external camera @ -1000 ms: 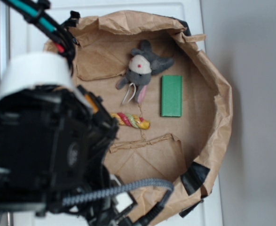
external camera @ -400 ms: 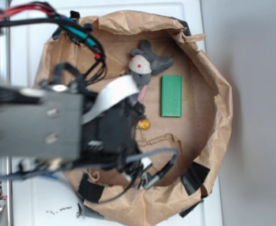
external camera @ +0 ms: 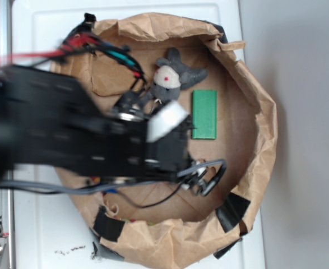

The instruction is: Grab the gray animal.

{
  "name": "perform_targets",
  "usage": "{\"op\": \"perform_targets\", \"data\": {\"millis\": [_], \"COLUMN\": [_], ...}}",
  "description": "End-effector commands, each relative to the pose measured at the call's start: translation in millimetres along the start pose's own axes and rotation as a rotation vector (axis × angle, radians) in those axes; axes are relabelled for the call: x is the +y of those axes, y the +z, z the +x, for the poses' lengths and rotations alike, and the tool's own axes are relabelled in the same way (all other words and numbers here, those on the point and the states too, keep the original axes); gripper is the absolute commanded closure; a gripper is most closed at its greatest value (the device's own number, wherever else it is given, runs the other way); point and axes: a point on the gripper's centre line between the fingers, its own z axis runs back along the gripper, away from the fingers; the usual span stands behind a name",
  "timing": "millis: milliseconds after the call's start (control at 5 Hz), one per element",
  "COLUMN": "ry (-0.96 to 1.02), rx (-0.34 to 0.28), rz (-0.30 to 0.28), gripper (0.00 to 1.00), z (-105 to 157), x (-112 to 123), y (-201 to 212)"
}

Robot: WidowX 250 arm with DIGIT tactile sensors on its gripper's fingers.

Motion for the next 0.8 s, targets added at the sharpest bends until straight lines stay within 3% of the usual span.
{"op": "perform_targets", "data": {"millis": [0,200,600], "ry": [0.086,0.086,-0.064], "rx": [-0.107,-0.131,0.017], "rz": [-0.022,0.015,-0.043], "gripper": [0.00,0.00,0.00], "z": [36.2,38.6,16.4], "x": [-24.6,-28.8,5.6], "y": [-15.4,-20.9,43.1]}}
